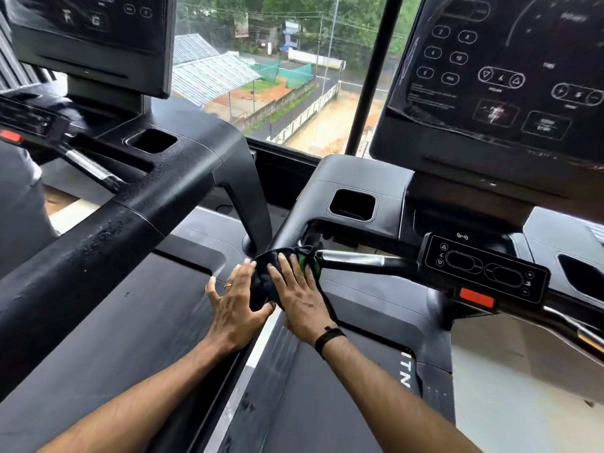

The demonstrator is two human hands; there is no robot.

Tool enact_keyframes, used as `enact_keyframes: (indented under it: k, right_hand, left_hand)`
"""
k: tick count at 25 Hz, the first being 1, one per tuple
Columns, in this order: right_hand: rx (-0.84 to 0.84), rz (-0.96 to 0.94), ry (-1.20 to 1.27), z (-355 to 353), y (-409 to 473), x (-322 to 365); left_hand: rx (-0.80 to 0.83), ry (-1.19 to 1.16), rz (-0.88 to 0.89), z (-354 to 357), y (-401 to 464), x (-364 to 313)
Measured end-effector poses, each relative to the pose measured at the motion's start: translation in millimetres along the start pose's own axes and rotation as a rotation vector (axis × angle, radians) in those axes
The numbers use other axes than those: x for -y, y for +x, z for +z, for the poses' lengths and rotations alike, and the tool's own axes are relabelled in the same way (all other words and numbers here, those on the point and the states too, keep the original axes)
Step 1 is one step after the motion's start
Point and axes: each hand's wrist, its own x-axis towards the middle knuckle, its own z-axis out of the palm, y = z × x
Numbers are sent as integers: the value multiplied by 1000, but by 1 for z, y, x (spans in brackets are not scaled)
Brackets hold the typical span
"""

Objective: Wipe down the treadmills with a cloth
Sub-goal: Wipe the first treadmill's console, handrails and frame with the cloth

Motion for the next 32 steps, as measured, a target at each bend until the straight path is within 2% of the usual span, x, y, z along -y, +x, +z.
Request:
enact_keyframes:
  k: [5,8,12,16,19,22,24,26,32]
  right_hand:
    - [76,-13,-69,-9,23,-10]
    - [140,-5,-147,-19,49,-18]
    - [231,54,-135,-35,110,-34]
    - [221,103,-173,-45,133,-72]
    - [166,174,-199,-64,111,-111]
    - [201,403,-284,-83,65,-163]
    - [239,583,-305,-97,38,-194]
    - [259,678,-294,-104,31,-205]
    - [259,743,-354,-85,43,-187]
  left_hand:
    - [-6,85,157,-2,13,-3]
    - [-26,28,86,-1,45,-13]
    - [-6,-30,27,7,98,-23]
    - [7,-117,35,19,142,-30]
    - [15,-203,184,35,167,-52]
    - [49,-237,454,56,183,-76]
    - [45,-268,507,65,189,-92]
    - [37,-265,529,67,198,-104]
    - [52,-123,657,75,222,-97]
